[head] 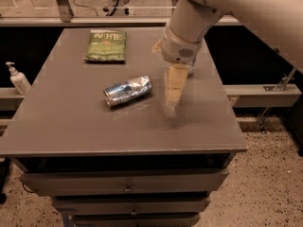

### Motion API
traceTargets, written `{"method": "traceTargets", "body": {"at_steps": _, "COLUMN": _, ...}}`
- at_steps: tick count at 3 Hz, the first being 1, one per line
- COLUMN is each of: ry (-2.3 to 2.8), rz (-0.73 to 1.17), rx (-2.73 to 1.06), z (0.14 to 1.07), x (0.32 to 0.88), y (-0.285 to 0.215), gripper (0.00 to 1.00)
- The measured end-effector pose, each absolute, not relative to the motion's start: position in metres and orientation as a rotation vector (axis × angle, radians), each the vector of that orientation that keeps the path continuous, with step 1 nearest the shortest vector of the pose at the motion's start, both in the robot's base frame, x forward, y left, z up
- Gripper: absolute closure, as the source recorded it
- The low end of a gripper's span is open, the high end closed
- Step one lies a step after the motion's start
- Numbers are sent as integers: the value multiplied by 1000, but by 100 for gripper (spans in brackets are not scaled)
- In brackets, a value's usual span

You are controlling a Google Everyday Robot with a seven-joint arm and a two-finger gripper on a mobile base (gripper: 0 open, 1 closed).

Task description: Knock redbull can over

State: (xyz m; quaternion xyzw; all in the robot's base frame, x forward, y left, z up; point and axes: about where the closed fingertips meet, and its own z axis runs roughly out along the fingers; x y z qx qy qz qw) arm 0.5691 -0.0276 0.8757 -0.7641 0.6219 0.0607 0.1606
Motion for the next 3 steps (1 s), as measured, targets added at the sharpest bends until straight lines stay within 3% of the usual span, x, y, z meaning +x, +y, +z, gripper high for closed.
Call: {"method": "traceTargets", "body": {"at_steps": 3, "ry": 1809, "rz": 538, "rx": -1492, "z": 883, "x": 527, "y": -166, "gripper": 0}}
